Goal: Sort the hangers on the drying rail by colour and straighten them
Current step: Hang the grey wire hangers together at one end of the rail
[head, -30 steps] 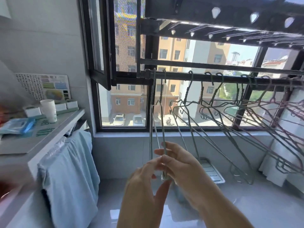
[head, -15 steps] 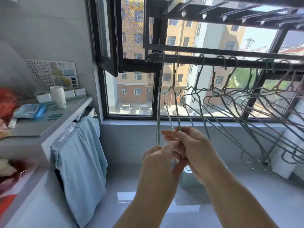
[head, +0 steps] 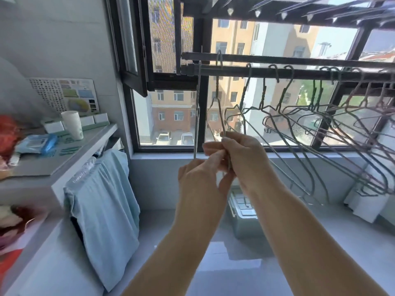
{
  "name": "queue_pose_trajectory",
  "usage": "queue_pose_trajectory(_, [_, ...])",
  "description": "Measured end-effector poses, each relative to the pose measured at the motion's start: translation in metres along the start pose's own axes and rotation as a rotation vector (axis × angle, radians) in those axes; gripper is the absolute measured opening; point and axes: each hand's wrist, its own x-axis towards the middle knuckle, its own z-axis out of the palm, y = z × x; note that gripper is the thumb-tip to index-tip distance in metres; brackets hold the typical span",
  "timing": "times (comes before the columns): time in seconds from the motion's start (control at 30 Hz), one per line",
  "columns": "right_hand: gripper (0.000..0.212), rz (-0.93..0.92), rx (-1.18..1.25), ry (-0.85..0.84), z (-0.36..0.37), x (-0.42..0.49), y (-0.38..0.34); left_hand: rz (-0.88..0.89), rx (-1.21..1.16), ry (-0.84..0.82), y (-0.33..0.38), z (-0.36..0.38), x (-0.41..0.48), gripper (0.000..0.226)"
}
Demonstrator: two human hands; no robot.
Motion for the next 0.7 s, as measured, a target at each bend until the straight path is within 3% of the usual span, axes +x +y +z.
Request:
queue_pose_trajectory(0.17, [0.032,-0.005,-0.03,0.032,0.013,0.014,0.007,0.003,0.078,-0.054,-0.023,0.001,0.008,0.038])
queue_pose_trajectory(0.3, [0.021,-0.01,-0.04,0.068,0.022,0.032,0.002,0.023,0.083,-0.095,-0.035,-0.002,0.014,0.047])
queue_pose_trajectory(0.4, [0.028,0.049,0.074,0.111,0.023,0.045,0.0,0.037,0.143,-0.15,-0.036,-0.008,0.015,0.054])
queue_pose_trajectory(0.7, [0.031,0.197,-0.057,0.125,0.004,-0.001,0.078,0.098,0.242,-0.268,-0.057,-0.015,-0.01,0.051])
